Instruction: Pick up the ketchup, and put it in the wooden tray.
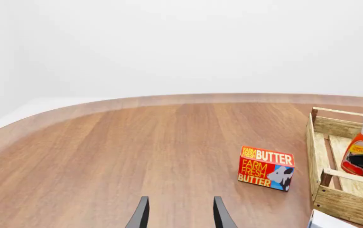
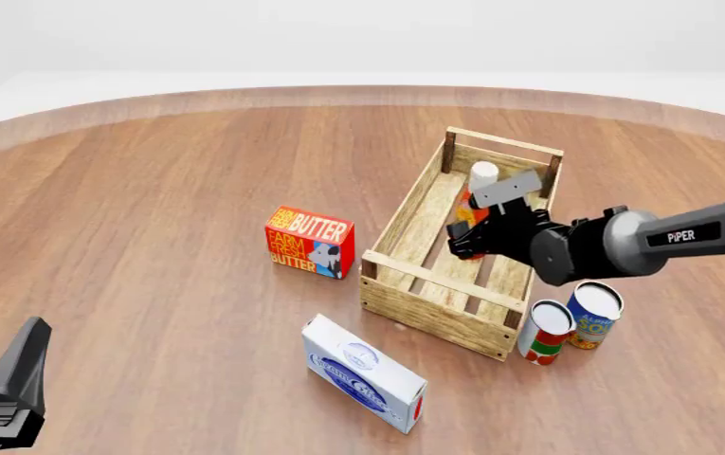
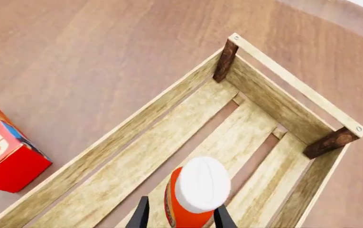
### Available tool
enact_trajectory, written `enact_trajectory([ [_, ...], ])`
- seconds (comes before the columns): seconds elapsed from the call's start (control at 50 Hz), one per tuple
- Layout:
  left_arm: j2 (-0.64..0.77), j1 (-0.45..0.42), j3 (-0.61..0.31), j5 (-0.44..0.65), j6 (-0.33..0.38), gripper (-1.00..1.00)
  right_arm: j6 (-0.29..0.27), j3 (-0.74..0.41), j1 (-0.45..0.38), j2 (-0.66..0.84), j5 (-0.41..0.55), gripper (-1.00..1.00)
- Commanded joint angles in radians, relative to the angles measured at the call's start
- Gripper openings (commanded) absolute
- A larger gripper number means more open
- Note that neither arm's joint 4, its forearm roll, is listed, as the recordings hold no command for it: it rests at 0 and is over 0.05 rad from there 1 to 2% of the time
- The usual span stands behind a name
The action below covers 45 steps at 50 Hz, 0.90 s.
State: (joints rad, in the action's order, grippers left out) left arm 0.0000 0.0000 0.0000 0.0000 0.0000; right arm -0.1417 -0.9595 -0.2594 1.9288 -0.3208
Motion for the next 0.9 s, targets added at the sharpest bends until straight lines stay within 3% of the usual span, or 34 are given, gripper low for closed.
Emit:
enact_trajectory([
  [0.02,0.0,0.0,0.0,0.0,0.0,1.0,0.007,0.002,0.0,-0.002,-0.001,1.0],
  [0.9,0.0,0.0,0.0,0.0,0.0,1.0,-0.04,0.041,0.013,-0.251,0.083,1.0],
])
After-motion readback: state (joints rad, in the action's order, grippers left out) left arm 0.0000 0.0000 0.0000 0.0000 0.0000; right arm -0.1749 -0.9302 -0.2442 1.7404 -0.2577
